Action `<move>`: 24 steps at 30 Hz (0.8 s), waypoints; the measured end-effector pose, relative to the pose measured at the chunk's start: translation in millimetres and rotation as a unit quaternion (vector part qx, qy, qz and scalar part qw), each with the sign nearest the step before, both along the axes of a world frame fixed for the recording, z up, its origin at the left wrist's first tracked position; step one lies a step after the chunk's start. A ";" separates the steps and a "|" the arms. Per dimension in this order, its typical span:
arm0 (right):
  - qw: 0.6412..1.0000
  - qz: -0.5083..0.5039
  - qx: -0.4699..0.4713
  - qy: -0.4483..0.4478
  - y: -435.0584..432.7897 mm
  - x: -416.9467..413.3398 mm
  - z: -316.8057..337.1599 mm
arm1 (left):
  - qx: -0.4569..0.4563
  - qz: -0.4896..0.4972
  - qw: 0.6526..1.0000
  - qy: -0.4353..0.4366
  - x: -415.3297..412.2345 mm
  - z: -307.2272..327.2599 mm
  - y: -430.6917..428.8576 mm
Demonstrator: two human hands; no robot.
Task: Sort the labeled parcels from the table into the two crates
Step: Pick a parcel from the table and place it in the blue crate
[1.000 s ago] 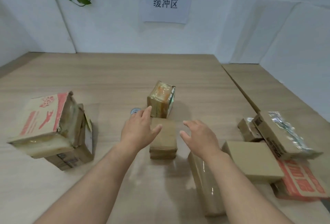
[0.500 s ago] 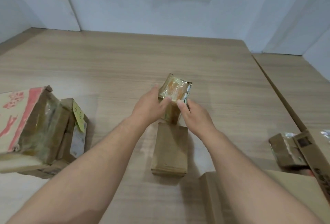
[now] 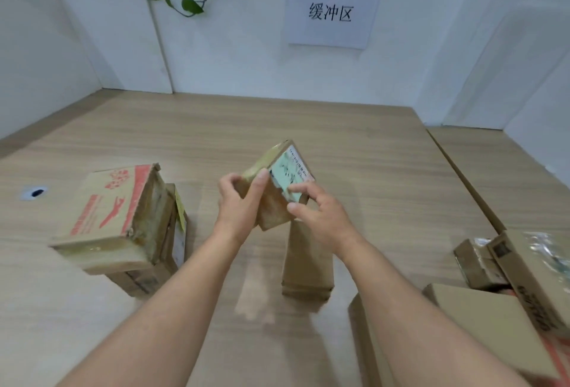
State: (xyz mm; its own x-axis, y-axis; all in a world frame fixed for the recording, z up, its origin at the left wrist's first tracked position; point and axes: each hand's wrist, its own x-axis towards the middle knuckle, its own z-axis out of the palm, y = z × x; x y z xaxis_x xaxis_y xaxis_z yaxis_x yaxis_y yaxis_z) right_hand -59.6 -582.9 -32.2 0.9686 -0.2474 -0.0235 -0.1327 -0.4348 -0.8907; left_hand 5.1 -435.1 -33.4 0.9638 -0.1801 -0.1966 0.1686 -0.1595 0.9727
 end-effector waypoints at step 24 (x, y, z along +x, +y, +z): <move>0.960 0.130 0.248 0.016 103.8 -132.8 17.4 | -0.261 0.027 0.963 0.060 -176.1 14.6 121.7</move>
State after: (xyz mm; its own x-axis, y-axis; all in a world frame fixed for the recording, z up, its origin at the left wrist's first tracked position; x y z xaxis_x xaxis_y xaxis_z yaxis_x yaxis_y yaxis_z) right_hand -192.5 -479.1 -14.8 0.9930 0.0521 -0.1060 -0.1071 0.0198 -0.9940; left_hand -171.0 -313.4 -18.8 0.9504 -0.2351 -0.2036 0.2795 0.3581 0.8909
